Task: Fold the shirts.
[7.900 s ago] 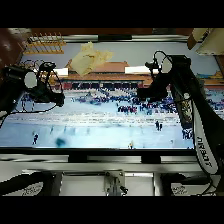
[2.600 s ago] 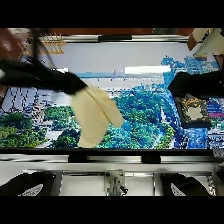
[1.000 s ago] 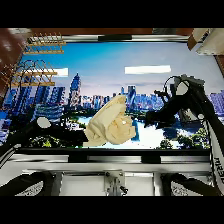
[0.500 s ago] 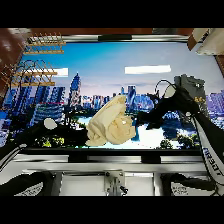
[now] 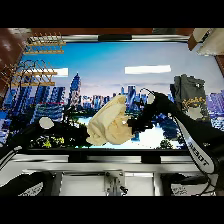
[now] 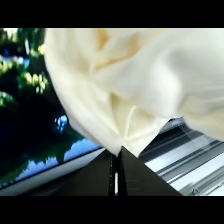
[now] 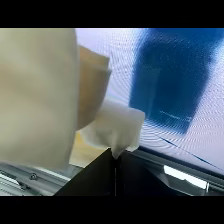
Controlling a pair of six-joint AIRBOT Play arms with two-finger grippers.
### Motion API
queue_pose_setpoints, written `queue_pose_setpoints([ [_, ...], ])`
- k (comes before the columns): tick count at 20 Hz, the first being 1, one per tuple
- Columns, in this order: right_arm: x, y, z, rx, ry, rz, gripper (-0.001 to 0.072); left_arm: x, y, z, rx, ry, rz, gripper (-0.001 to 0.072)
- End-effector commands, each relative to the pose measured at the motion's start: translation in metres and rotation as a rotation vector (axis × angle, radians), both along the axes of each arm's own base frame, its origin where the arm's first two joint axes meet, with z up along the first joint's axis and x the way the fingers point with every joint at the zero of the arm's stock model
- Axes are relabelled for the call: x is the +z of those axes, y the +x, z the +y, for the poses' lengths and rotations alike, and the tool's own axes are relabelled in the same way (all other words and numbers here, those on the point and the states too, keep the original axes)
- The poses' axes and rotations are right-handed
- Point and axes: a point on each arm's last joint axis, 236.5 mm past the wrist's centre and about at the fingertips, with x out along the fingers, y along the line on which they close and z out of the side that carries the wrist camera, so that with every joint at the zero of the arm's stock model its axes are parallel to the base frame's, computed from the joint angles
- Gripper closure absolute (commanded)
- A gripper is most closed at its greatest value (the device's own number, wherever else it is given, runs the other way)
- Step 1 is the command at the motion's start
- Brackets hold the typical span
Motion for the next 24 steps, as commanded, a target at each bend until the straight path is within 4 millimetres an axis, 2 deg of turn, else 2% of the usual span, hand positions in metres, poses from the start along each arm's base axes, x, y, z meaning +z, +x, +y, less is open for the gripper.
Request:
queue_pose_setpoints([
  [1,0.041,0.011,-0.001,0.072,0.024,-0.152,0.0649,0.054,0.037,0.018,-0.019,0.046,-0.235,0.0677],
  [2,0.074,0.023,-0.004,0.087,0.029,-0.263,0.0649,0.089,0.053,0.028,-0.020,0.071,-0.344,0.0678],
  [4,0.161,0.051,-0.011,0.093,0.039,-0.561,0.0649,0.193,0.081,0.053,0.020,0.104,-0.623,0.0677],
  [5,0.221,0.065,-0.019,0.077,0.042,-0.763,0.0649,0.262,0.087,0.069,0.069,0.108,-0.791,0.0678],
  [6,0.283,0.074,-0.029,0.043,0.043,-0.970,0.0649,0.331,0.083,0.084,0.126,0.105,-0.954,0.0678],
  [7,0.359,0.077,-0.045,-0.037,0.050,-1.210,0.0648,0.404,0.070,0.102,0.199,0.094,-1.130,0.0677],
  [8,0.429,0.070,-0.062,-0.136,0.073,-1.421,0.0648,0.467,0.050,0.118,0.266,0.088,-1.286,0.0677],
  [9,0.499,0.050,-0.080,-0.238,0.118,-1.632,0.0649,0.526,0.022,0.133,0.333,0.086,-1.439,0.0677],
  [10,0.552,0.025,-0.094,-0.315,0.179,-1.790,0.0649,0.569,-0.005,0.143,0.384,0.085,-1.556,0.0676],
  [11,0.592,-0.004,-0.103,-0.367,0.253,-1.907,0.0648,0.601,-0.030,0.149,0.419,0.083,-1.651,0.0676],
  [12,0.614,-0.026,-0.107,-0.409,0.325,-1.961,0.0649,0.623,-0.053,0.149,0.436,0.055,-1.709,0.0676],
  [14,0.642,-0.061,-0.093,-0.453,0.556,-1.972,0.0649,0.652,-0.089,0.134,0.441,-0.134,-1.748,0.0675],
  [15,0.652,-0.072,-0.083,-0.443,0.655,-1.973,0.0648,0.663,-0.102,0.127,0.426,-0.201,-1.772,0.0675],
  [16,0.662,-0.080,-0.078,-0.435,0.718,-1.990,0.0648,0.670,-0.111,0.123,0.410,-0.231,-1.800,0.0675],
  [18,0.683,-0.087,-0.084,-0.439,0.746,-2.093,0.0648,0.668,-0.109,0.122,0.390,-0.195,-1.808,0.0676],
  [19,0.693,-0.084,-0.091,-0.450,0.720,-2.161,0.0649,0.658,-0.099,0.122,0.374,-0.143,-1.782,0.0675],
  [21,0.707,-0.069,-0.102,-0.477,0.647,-2.271,0.0649,0.622,-0.068,0.123,0.321,-0.004,-1.664,0.0675],
  [22,0.708,-0.055,-0.103,-0.480,0.609,-2.299,0.0648,0.596,-0.051,0.124,0.284,0.072,-1.575,0.0675],
  [24,0.704,-0.014,-0.095,-0.483,0.564,-2.311,0.0648,0.547,-0.019,0.125,0.223,0.147,-1.402,0.0675],
])
